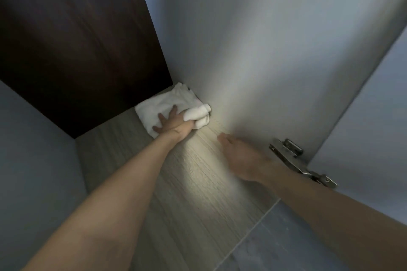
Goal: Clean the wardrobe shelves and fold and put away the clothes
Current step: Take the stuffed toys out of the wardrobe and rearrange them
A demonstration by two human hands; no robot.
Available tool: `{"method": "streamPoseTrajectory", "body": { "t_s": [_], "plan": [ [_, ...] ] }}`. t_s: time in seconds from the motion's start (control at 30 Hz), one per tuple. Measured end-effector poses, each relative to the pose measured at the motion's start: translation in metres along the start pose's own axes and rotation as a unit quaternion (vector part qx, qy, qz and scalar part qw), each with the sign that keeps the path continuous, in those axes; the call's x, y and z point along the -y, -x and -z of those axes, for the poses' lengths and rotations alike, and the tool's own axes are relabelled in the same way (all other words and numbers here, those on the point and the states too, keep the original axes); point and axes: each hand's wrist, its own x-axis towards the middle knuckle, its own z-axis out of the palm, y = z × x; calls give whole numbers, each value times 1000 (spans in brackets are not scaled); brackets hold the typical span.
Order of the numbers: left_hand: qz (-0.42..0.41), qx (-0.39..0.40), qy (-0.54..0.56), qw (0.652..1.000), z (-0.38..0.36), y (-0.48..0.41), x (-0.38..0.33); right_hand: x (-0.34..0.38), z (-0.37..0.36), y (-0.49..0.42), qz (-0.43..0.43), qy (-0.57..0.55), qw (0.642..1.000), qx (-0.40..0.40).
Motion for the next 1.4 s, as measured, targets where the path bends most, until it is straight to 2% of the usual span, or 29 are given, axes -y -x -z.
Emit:
{"method": "streamPoseTrajectory", "body": {
  "t_s": [0.13, 0.27, 0.33, 0.5, 0.63, 0.77, 0.9, 0.97, 1.13, 1.2, 1.3, 1.4],
  "plan": [
    [-16, 21, 14, 1000, -14, 29, -6, -3, -1, 35, -14, -70, 990, -120],
    [-51, 44, 2, 998, -32, 76, -16, -2, 13, 62, 2, -178, 972, -156],
    [-71, 67, 11, 995, -39, 103, -19, 4, 26, 76, -19, -222, 959, -174],
    [-138, 111, -21, 984, -56, 176, -26, 2, 51, 91, -44, -227, 962, -148],
    [-185, 181, -59, 964, -66, 213, -28, -1, 64, 102, -47, -221, 967, -116],
    [-232, 218, -113, 941, -79, 234, -26, -2, 55, 108, -53, -180, 981, -48],
    [-260, 215, -121, 933, -86, 247, -16, -8, 26, 121, -67, -103, 989, 80],
    [-266, 197, -115, 937, -85, 253, -10, -12, 11, 128, -52, -53, 991, 115],
    [-190, 120, -159, 961, -79, 270, 20, -29, -11, 140, -25, -35, 994, 102],
    [-210, 93, -213, 950, -80, 270, 33, -29, -16, 147, 1, -30, 993, 113],
    [-264, 64, -247, 930, -81, 275, 37, -15, -27, 158, 24, 105, 987, 117],
    [-278, 89, -220, 931, -73, 280, 31, -4, -45, 166, 17, 148, 988, 41]
  ]
}}
